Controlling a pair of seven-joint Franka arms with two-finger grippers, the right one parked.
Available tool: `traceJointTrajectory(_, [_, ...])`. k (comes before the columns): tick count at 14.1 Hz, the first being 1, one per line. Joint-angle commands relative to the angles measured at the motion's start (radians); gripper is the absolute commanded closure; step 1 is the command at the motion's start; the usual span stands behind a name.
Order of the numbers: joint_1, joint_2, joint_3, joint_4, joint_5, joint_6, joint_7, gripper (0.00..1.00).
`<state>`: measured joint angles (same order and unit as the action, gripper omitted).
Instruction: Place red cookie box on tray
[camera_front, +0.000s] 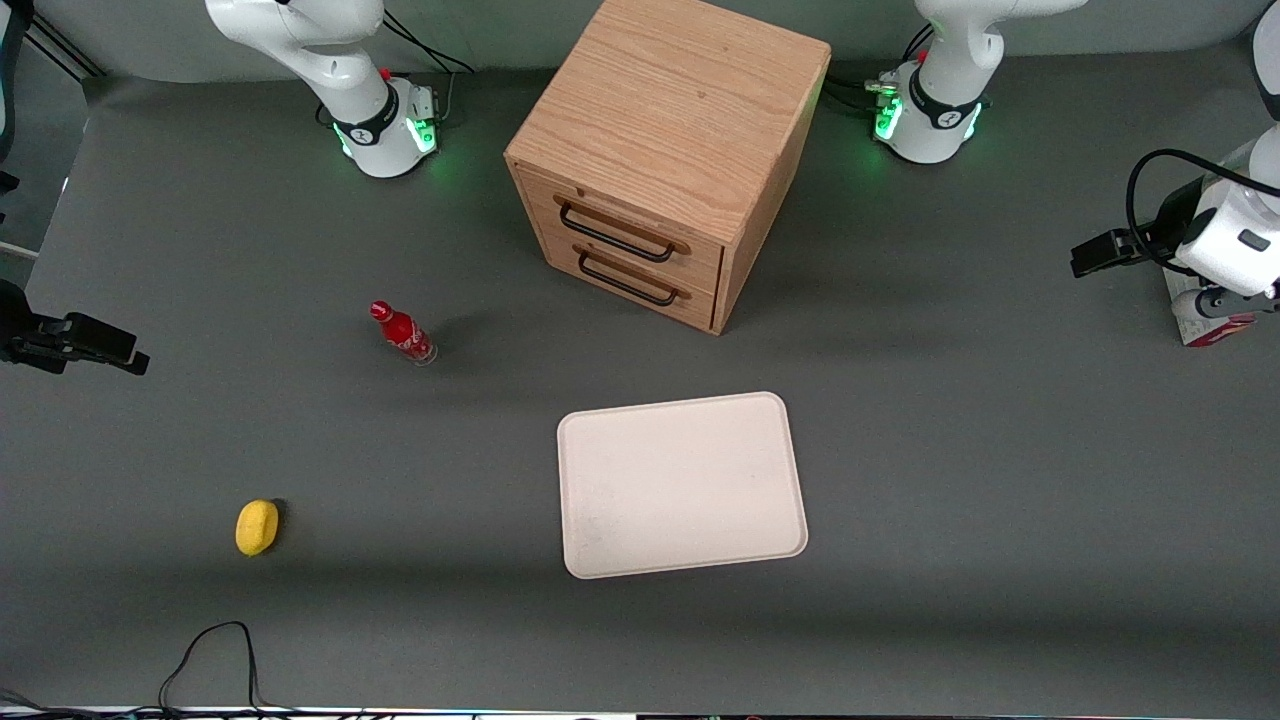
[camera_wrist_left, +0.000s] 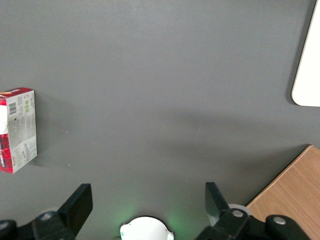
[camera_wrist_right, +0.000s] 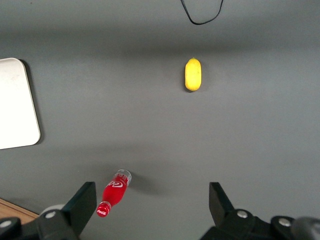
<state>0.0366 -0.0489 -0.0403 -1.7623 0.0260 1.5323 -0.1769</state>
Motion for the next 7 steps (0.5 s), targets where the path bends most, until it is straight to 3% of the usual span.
traceJointTrajectory(1, [-0.030,0.030,0.022,0.064,0.015,-0.044,-0.012,0.00])
traceJointTrajectory(7, [-0.031,0.037,0.019,0.084,0.017,-0.053,-0.102,0.00])
